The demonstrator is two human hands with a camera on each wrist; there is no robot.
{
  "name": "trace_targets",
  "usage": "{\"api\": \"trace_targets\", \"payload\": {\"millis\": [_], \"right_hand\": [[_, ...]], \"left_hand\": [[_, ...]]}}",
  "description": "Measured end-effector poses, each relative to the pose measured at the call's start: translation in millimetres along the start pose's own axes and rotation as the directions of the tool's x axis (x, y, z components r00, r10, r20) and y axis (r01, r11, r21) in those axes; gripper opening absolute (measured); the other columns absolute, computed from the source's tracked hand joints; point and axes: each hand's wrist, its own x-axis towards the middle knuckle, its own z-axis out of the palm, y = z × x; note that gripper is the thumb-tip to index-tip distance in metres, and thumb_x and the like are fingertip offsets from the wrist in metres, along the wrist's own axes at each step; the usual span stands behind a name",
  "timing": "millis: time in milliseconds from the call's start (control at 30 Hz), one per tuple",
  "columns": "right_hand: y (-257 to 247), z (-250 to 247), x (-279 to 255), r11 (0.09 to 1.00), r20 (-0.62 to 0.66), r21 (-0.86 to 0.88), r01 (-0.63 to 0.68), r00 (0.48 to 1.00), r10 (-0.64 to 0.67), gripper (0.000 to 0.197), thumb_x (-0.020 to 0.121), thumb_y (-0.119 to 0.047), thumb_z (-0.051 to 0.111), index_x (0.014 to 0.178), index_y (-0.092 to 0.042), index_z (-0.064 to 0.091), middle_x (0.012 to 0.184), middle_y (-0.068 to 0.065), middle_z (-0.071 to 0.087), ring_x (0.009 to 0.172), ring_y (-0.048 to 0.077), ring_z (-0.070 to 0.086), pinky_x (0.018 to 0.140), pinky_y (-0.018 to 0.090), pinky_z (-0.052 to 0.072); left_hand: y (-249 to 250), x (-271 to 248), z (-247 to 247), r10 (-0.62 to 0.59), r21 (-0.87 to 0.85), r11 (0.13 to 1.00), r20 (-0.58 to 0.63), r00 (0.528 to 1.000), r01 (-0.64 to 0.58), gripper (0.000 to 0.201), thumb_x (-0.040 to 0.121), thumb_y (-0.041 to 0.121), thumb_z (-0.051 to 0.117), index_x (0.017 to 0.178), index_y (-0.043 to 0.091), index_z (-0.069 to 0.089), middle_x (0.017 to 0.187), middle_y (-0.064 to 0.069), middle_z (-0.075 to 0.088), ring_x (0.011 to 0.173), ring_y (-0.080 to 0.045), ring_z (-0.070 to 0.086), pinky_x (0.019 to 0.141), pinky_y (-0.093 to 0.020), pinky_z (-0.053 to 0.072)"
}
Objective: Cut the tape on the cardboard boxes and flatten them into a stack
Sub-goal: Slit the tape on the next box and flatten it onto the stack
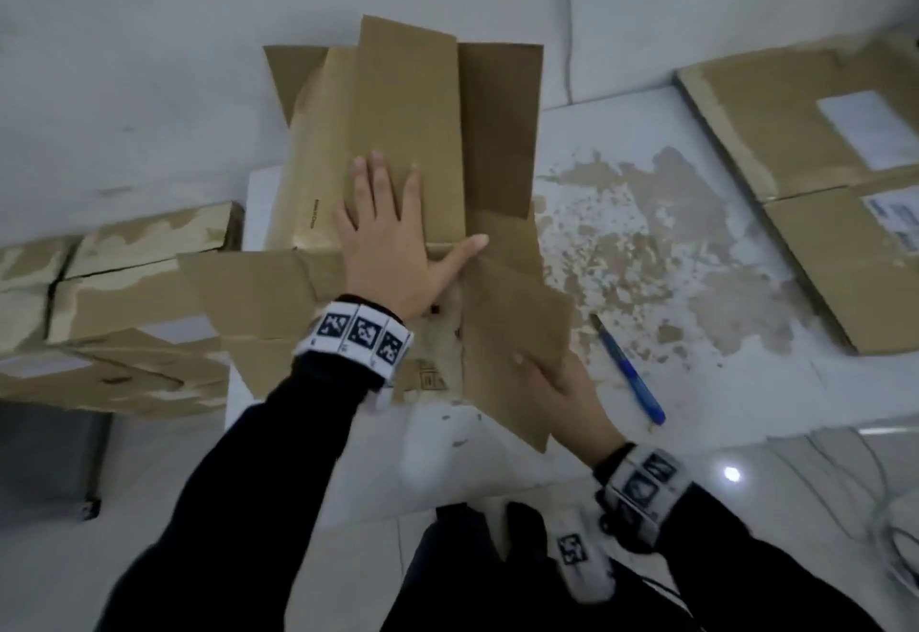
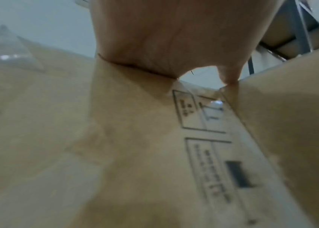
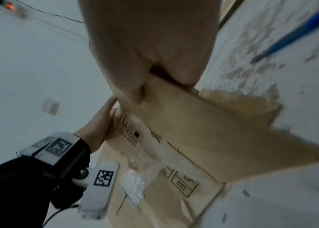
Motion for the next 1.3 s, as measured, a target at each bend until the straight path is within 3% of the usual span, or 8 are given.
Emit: {"api": "trace_targets", "payload": {"millis": [267,500,600,800,967,1100,1167,1300], "right_hand": [[22.9,-20.5,51.7,0.923,-0.348,-0.37,-0.107,0.937,-0.031,0.039,0.089,-0.018,0.063,0.126,-0.011,0.053,0.111,0.001,0.064,0.1,0.014,0.061,0.081,0.021,0.048],[43.4,-25.7,85.7,0.65,-0.436,-0.673,-0.353,0.899,0.037,0.069,0.088,-0.014,0.06,0.146,-0.007,0.024,0.142,0.016,0.04,0.13,0.03,0.039,0.1,0.029,0.034],[51.5,5.9,86.6,0.309,-0.24,-0.921,-0.236,0.97,0.025,0.074,0.094,-0.03,0.045,0.151,-0.009,0.004,0.158,0.016,0.004,0.145,0.033,0.006,0.117,0.051,0.012],[88.7,52.8,84.3,0.194,0.06,-0.981,0.028,0.985,0.164,0.061,0.094,-0.055,0.013,0.151,-0.031,0.013,0.159,0.002,0.005,0.146,0.021,-0.004,0.11,0.061,-0.005],[83.5,-17.8,66.4,0.192,-0.112,-0.971,-0.139,0.983,0.146,0.064,0.083,-0.071,-0.001,0.14,-0.051,-0.021,0.153,-0.014,-0.026,0.142,0.018,-0.023,0.113,0.049,-0.012],[62.6,-9.1,76.0,0.3,-0.172,-0.936,-0.183,0.983,0.065,0.066,0.089,-0.057,0.012,0.146,-0.029,0.029,0.156,0.001,0.021,0.144,0.032,0.016,0.115,0.052,0.004],[42.6,1.8,102.3,0.42,-0.184,-0.898,-0.131,0.979,-0.089,0.059,0.09,-0.043,0.023,0.127,-0.008,0.053,0.136,0.017,0.046,0.123,0.038,0.043,0.106,0.053,0.033],[16.5,47.3,196.9,0.397,-0.028,-0.917,0.035,0.988,-0.151,0.043,0.098,-0.029,0.039,0.137,-0.011,0.043,0.148,0.018,0.032,0.138,0.033,0.028,0.111,0.047,0.025]], "left_hand": [[-30.8,33.2,98.7,0.169,0.072,0.967,0.528,0.832,-0.243,0.135,0.051,0.095,0.044,0.149,0.028,-0.02,0.153,-0.007,-0.034,0.14,-0.032,-0.03,0.116,-0.058,0.002],[-38.3,20.9,136.0,0.167,-0.022,0.983,0.518,0.839,-0.181,0.131,0.059,0.091,0.043,0.141,0.022,-0.032,0.142,-0.008,-0.047,0.134,-0.027,-0.039,0.113,-0.053,-0.01],[-29.2,3.0,130.1,0.154,-0.047,0.988,0.454,0.877,-0.15,0.125,0.071,0.083,0.04,0.137,0.008,-0.035,0.136,-0.011,-0.051,0.135,-0.031,-0.037,0.112,-0.048,-0.014],[-55.3,-47.1,158.8,0.224,-0.216,0.97,0.616,0.755,-0.112,0.082,0.077,0.066,-0.01,0.138,0.016,-0.03,0.15,-0.003,-0.034,0.135,-0.017,-0.034,0.118,-0.045,-0.012],[-133.0,-56.4,164.3,0.221,-0.282,0.958,0.623,0.751,-0.048,0.078,0.079,0.074,-0.011,0.142,0.032,-0.03,0.147,0.007,-0.04,0.138,-0.017,-0.035,0.116,-0.04,-0.016],[-140.6,-49.8,147.7,0.207,-0.302,0.953,0.609,0.766,-0.017,0.081,0.082,0.075,0.004,0.151,0.033,-0.009,0.157,0.009,-0.023,0.145,-0.015,-0.018,0.117,-0.037,-0.009],[-138.4,-27.0,134.6,0.149,-0.338,0.94,0.503,0.851,0.035,0.071,0.087,0.064,0.023,0.145,0.025,0.036,0.155,0.0,0.026,0.141,-0.023,0.024,0.115,-0.044,0.022],[-121.2,51.0,134.2,0.043,-0.334,0.939,0.349,0.936,0.081,0.061,0.092,0.043,0.027,0.137,0.005,0.045,0.144,-0.016,0.041,0.134,-0.033,0.037,0.109,-0.042,0.026]]}}
